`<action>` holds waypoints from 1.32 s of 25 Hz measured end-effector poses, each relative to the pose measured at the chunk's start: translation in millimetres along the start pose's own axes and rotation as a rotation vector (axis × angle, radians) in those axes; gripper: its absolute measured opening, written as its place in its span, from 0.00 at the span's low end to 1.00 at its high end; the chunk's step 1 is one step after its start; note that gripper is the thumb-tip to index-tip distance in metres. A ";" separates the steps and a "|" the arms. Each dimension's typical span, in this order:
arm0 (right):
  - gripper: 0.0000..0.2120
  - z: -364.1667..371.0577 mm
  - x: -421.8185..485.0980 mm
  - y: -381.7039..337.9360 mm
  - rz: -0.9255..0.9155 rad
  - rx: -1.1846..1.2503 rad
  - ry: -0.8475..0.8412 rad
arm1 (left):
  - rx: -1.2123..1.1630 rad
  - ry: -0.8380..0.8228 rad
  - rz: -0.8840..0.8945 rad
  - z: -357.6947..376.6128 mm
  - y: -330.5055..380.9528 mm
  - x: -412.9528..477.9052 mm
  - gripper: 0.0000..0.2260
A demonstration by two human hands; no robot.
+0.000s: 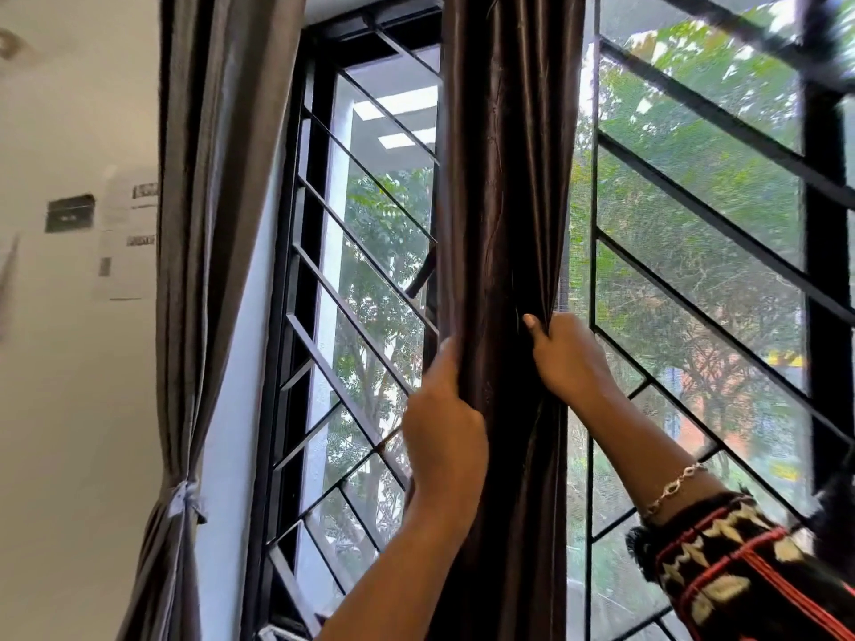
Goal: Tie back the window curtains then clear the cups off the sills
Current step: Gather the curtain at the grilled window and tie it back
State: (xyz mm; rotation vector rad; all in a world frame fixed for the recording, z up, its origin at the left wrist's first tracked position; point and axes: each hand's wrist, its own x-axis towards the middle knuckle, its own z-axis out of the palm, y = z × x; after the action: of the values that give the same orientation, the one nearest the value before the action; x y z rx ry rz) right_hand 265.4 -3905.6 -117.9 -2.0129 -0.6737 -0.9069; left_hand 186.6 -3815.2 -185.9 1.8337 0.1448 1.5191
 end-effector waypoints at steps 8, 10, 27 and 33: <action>0.22 -0.6 -0.9 -3.2 0.079 0.280 -0.051 | 0.063 -0.254 0.147 37.3 12.0 -12.4 0.35; 0.25 -3.7 -4.6 -6.6 0.105 0.337 -0.097 | 0.121 -0.253 0.167 42.8 11.7 -11.7 0.34; 0.20 -23.5 -25.1 -20.8 -0.047 -0.003 -0.063 | -0.609 -0.269 -0.161 41.1 -8.7 122.7 0.48; 0.22 -31.0 -27.9 -23.7 -0.036 -0.066 -0.067 | -1.004 -0.111 -0.391 33.0 30.7 164.4 0.14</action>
State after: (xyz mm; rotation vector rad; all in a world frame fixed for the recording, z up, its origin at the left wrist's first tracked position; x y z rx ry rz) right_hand 220.6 -3922.7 -116.3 -2.1032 -0.7273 -0.8968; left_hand 253.1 -3767.4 -36.5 0.9901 -0.2623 0.9273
